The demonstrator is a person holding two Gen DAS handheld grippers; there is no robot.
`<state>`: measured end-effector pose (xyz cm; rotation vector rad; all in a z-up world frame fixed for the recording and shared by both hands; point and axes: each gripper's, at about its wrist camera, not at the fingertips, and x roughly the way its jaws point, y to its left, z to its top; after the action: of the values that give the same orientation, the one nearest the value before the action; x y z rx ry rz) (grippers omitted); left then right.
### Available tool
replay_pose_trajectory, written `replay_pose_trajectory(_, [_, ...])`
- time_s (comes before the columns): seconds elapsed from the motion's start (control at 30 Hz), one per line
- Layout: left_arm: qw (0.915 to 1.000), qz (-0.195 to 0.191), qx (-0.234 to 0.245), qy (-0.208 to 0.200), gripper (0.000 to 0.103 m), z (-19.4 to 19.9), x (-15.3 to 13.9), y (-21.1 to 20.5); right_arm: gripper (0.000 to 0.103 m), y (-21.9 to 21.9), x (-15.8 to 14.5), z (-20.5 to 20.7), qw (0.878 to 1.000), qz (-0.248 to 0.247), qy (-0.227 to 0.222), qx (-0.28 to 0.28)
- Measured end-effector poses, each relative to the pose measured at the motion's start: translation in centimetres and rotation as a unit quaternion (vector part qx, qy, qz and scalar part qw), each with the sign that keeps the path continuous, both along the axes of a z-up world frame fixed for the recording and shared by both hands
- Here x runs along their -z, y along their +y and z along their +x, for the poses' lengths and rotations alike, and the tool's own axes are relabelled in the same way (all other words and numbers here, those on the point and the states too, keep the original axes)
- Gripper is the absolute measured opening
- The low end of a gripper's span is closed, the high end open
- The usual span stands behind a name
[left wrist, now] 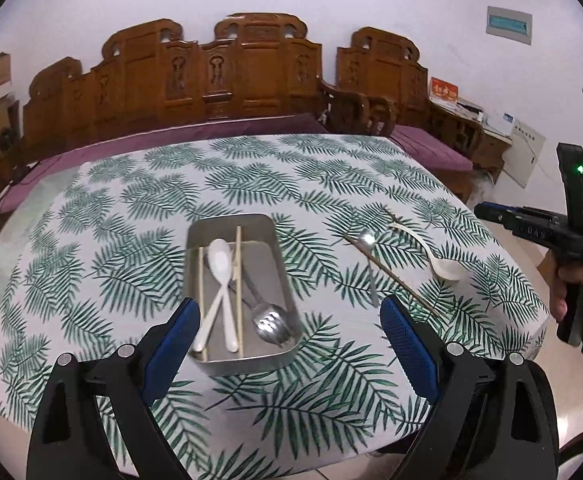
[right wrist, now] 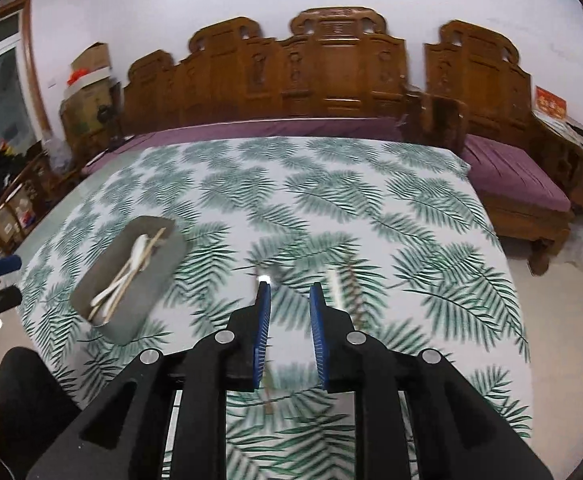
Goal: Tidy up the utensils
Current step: 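Grasp another white plastic spoon from the pile with the right tool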
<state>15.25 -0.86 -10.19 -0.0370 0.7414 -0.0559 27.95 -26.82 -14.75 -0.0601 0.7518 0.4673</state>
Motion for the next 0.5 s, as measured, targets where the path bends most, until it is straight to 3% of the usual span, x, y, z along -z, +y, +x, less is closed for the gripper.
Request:
replay_pose_trajectory(0.23, [0.9997,0.011,0.02,0.012,0.088,2.2,1.4,-2.4,0.027,-2.0,3.3,2.1,0.999,-0.015,0.027,0.016])
replay_pose_trajectory(0.5, [0.999,0.01,0.028,0.032,0.088,4.4,3.2,-3.4,0.027,-0.7,7.0,4.9,0.998,-0.029,0.059,0.0])
